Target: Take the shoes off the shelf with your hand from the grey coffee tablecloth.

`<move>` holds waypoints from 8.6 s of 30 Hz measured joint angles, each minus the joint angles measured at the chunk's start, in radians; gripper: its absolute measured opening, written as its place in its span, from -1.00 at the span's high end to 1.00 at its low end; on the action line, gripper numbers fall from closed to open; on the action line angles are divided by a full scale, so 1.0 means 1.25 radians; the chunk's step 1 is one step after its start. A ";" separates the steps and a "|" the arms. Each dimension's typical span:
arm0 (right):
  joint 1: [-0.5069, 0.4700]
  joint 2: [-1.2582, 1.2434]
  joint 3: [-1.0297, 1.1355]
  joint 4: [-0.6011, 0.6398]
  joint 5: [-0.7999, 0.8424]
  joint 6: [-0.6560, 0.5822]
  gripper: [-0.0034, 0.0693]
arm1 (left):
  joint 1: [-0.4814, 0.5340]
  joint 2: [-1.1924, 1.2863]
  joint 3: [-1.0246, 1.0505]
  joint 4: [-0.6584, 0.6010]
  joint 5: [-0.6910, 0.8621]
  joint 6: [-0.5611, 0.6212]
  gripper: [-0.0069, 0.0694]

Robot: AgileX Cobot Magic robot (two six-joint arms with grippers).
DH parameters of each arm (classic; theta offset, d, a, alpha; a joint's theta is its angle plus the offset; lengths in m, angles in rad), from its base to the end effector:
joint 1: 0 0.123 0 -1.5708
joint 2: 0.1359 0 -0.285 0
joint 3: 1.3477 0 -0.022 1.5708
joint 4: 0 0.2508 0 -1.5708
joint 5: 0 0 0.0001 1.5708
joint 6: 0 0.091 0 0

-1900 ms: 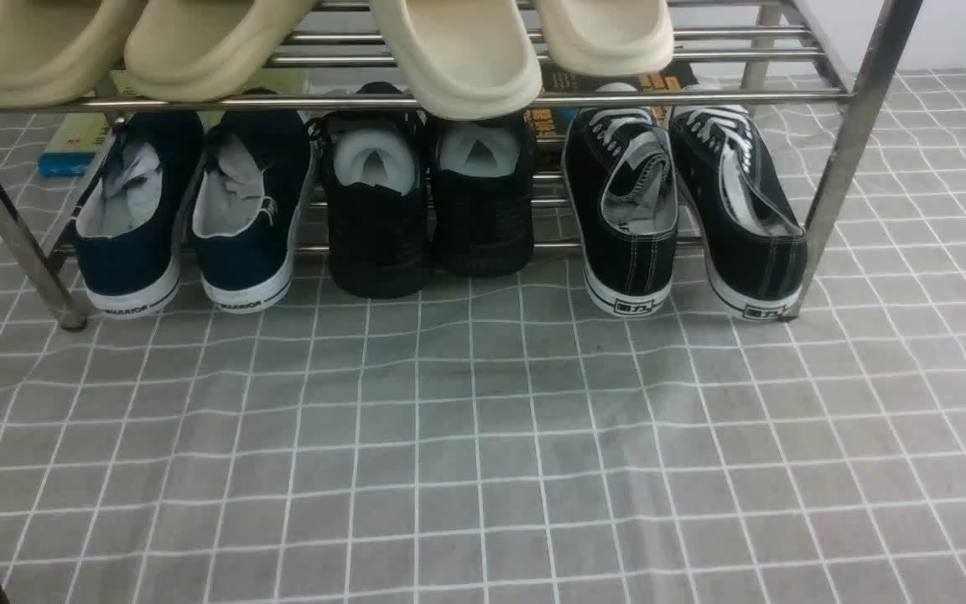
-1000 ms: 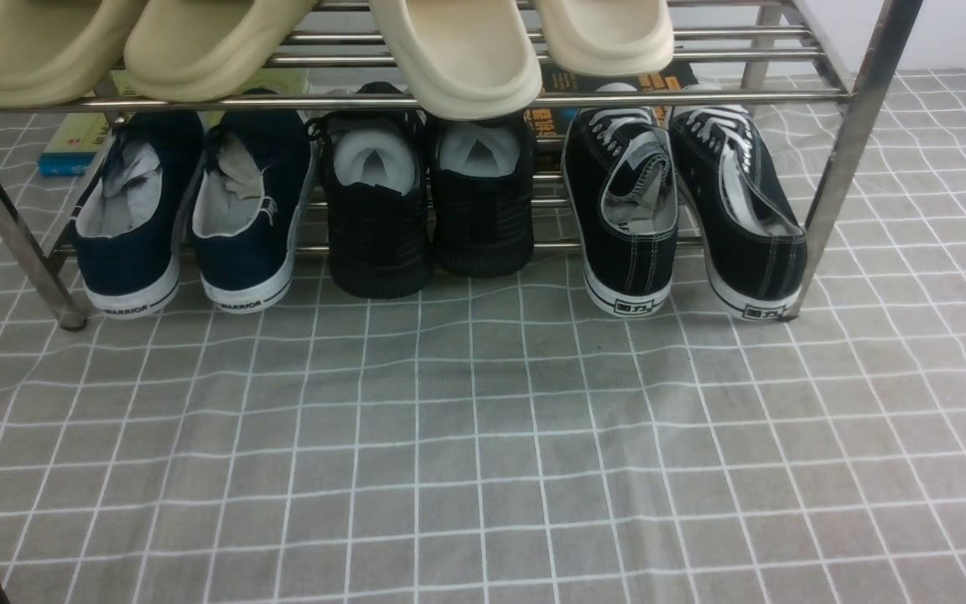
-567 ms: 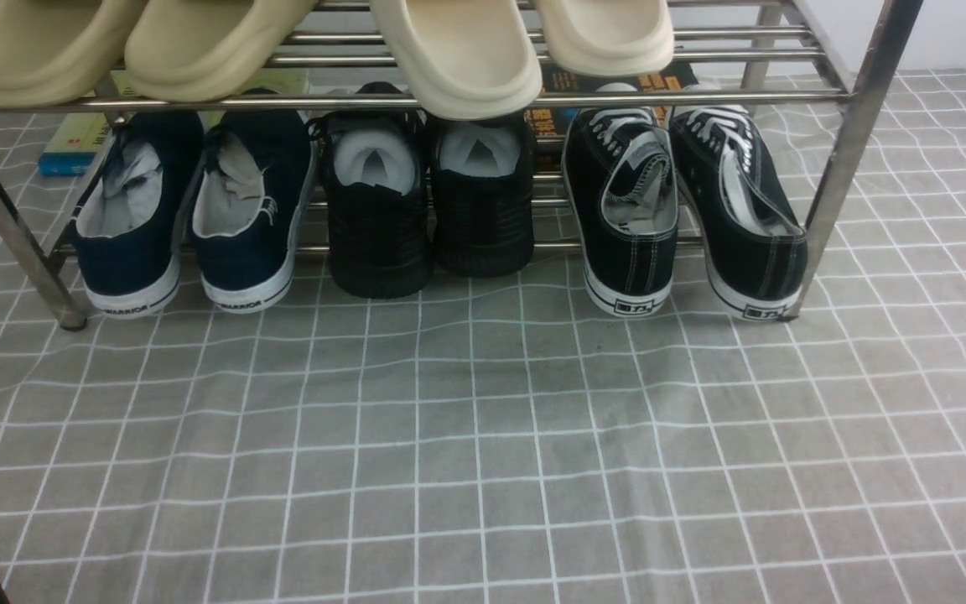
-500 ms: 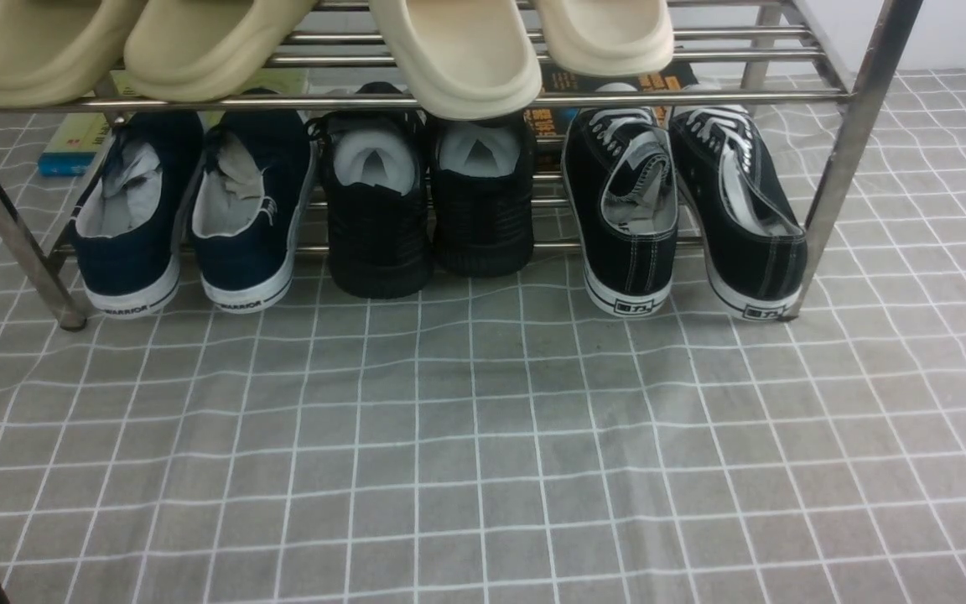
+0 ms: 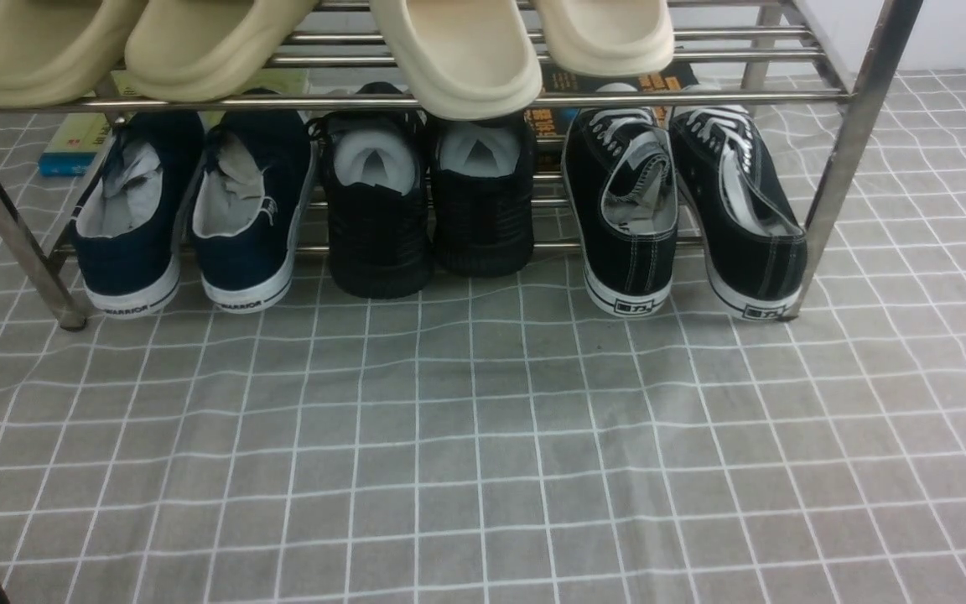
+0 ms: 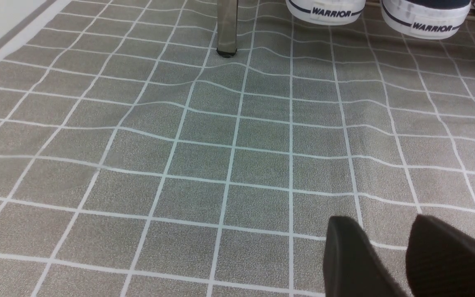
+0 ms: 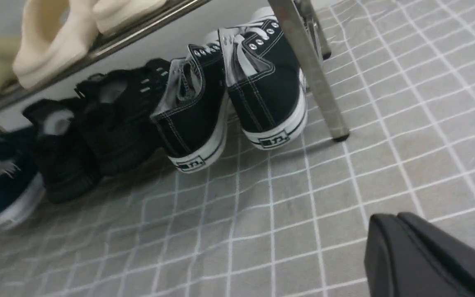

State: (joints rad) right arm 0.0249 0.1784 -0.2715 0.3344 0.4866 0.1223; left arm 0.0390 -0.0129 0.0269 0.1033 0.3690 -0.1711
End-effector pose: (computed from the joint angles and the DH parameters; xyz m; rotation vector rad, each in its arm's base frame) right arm 0.0577 0.0154 0.2525 0.2613 1.8565 0.4510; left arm 0.0525 0.0054 0.1718 -0.1316 1.8600 0.0100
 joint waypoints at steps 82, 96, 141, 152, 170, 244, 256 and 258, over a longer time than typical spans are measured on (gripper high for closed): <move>0.510 1.213 -1.007 -0.125 0.615 -0.150 0.86 | 0.000 0.000 0.000 0.003 0.000 0.000 0.19; 0.622 1.191 -0.799 -0.180 0.441 -0.046 0.85 | 0.000 0.000 0.000 0.003 0.000 0.000 0.19; 0.502 1.139 -0.871 -0.491 0.368 0.097 -0.13 | 0.000 0.000 0.000 0.007 0.000 0.000 0.19; 0.341 1.264 -0.956 -0.495 0.223 0.112 -0.13 | 0.000 0.000 0.000 0.008 0.000 0.000 0.19; 0.354 1.267 -0.955 -0.434 0.336 0.086 0.90 | 0.000 0.000 0.000 0.009 0.000 0.000 0.19; 0.408 1.098 -0.754 -0.244 0.366 0.034 0.19 | 0.000 0.000 0.000 0.052 0.004 0.000 0.19; 0.408 0.685 -0.686 -0.260 0.536 -0.007 0.95 | 0.000 0.000 0.000 0.054 0.004 0.000 0.19; 0.408 0.584 -0.622 -0.261 0.502 -0.007 0.95 | 0.000 0.000 0.000 0.054 0.004 0.000 0.19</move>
State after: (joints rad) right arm 0.5355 0.9083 -1.0489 0.0084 1.1140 0.1140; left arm 0.0390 -0.0129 0.0269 0.1708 0.3735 -0.1711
